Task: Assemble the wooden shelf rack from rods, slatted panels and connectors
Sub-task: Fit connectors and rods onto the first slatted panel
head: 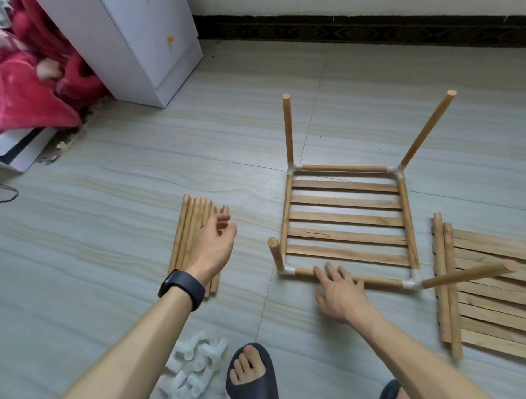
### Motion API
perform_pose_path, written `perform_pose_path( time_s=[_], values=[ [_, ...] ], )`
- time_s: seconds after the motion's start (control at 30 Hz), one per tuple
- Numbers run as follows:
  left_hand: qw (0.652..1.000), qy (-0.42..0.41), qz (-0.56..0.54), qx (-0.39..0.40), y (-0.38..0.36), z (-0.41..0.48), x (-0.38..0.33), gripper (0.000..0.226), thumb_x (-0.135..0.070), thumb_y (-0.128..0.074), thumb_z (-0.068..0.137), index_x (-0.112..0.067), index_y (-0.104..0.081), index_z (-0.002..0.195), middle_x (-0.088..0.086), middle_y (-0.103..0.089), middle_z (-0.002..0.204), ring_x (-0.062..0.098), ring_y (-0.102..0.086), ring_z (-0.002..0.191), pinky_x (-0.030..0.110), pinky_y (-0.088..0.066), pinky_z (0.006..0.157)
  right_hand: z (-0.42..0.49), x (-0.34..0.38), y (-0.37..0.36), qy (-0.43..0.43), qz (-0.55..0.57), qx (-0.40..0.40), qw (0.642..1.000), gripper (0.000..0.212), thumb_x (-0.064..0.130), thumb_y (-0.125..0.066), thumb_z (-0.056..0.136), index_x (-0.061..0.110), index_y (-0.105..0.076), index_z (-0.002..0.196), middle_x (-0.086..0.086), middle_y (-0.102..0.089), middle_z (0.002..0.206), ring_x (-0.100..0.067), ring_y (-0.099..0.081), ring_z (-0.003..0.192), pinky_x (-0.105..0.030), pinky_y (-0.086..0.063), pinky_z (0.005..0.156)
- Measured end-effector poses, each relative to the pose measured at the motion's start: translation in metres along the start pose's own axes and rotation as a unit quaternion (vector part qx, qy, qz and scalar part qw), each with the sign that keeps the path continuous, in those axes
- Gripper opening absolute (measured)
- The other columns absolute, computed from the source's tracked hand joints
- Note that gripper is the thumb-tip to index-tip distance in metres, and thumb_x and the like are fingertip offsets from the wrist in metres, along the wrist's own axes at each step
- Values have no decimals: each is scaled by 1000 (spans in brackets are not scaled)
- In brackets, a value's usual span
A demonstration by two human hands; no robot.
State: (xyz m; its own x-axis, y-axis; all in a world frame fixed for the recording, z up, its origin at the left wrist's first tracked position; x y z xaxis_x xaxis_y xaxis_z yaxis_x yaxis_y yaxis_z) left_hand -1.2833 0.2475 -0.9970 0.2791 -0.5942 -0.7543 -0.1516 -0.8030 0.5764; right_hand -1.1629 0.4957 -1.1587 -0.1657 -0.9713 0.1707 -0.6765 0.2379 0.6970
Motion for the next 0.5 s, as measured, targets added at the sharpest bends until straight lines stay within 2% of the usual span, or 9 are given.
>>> perform_pose_path(
  time_s=[0.07,0.2,0.33,0.5],
  values=[
    [993,39,112,17,8,-8,48,42,-31,-56,100,-18,-50,140,6,-53,140,20,-51,123,25,-40,92,-5,10,-6,10,10,-15,1000,70,46,-39,104,29,-4,163,1,3,172,-35,0,156,-64,-17,121],
    [950,118,282,56,14,-25,131,54,-40,-55,97,-20,-43,146,14,-38,152,34,-35,140,41,-35,114,-9,43,-15,57,-18,-42,997,77,52,-40,102,33,5,163,2,9,172,-36,7,157,-63,-11,123],
    [927,144,337,79,6,-30,179,59,-46,-56,95,-22,-40,146,14,-28,159,34,-25,147,42,-30,117,-7,60,-27,65,-63,-29,995,83,59,-36,100,32,13,162,2,18,170,-39,15,155,-66,-9,121],
    [918,161,359,53,-3,-24,197,68,-61,-52,94,-20,-39,147,16,-23,160,38,-26,144,45,-32,115,-4,54,-27,78,-115,-40,989,85,64,-36,98,31,8,163,3,19,170,-38,10,156,-60,-17,123]
  ],
)
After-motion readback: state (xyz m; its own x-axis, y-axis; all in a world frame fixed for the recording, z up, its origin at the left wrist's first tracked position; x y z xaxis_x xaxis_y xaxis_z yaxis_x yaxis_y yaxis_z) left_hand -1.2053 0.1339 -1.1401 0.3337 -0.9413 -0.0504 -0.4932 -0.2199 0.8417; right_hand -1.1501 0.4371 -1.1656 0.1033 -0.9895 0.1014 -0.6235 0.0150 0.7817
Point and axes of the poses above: each hand's wrist, its own z-axis towards the middle knuckle, its own y-axis out of the back of the hand, x = y × z, the point moved 8 cm from there along z, towards the middle knuckle
